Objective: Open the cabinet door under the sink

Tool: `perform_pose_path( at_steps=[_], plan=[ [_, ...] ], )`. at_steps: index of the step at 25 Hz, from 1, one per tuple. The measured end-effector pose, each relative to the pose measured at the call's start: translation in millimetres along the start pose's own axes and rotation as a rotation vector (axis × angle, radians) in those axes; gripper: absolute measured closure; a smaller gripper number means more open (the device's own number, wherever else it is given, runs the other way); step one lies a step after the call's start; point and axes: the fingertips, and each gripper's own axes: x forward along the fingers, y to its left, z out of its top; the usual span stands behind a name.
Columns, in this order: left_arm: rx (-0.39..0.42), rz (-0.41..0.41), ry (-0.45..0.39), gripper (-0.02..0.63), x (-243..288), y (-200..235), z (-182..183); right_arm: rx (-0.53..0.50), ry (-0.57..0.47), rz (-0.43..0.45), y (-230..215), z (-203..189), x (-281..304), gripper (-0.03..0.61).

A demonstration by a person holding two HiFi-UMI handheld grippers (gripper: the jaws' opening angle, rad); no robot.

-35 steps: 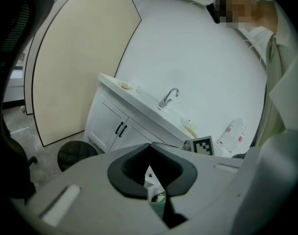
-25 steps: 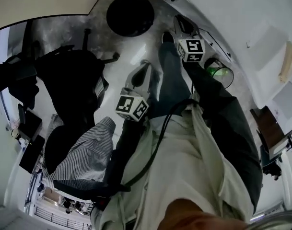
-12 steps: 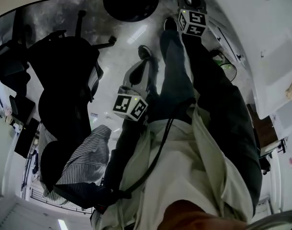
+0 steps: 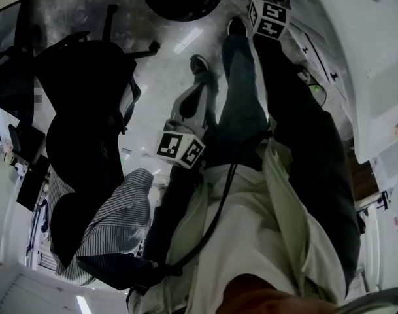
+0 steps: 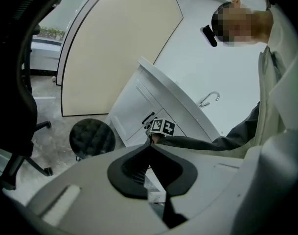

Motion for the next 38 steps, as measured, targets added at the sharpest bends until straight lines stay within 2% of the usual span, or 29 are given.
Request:
perform_pose_path(
  at_steps=[10, 14, 20, 25, 28, 33, 38],
  plan=[
    [0.045, -0.019, -0.035, 0.606, -29, 8, -6, -0.068, 0.031, 0.104, 51, -32, -42, 0.540],
    [0.089, -0.040, -0.040, 0.606, -41, 12, -11, -0.084, 0.043, 0.142, 68, -48, -61, 0.540],
    [0.174, -0.116, -0.037, 0.606, -57, 11, -19, -0.115, 0.055, 0.164, 82, -67, -86, 0.540],
    [0.235, -0.209, 0.016, 0.606, -68, 0, -39, -0.153, 0.089, 0.198, 97, -91, -119, 0.540],
    [0.262, -0.245, 0.046, 0.606, -70, -9, -45, -0.175, 0.151, 0.236, 104, -112, -148, 0.538],
    [0.299, -0.281, 0.079, 0.606, -71, -26, -52, -0.208, 0.221, 0.268, 101, -151, -199, 0.537],
    [0.338, -0.283, 0.080, 0.606, -77, -45, -62, -0.202, 0.301, 0.226, 67, -200, -262, 0.534]
  ],
)
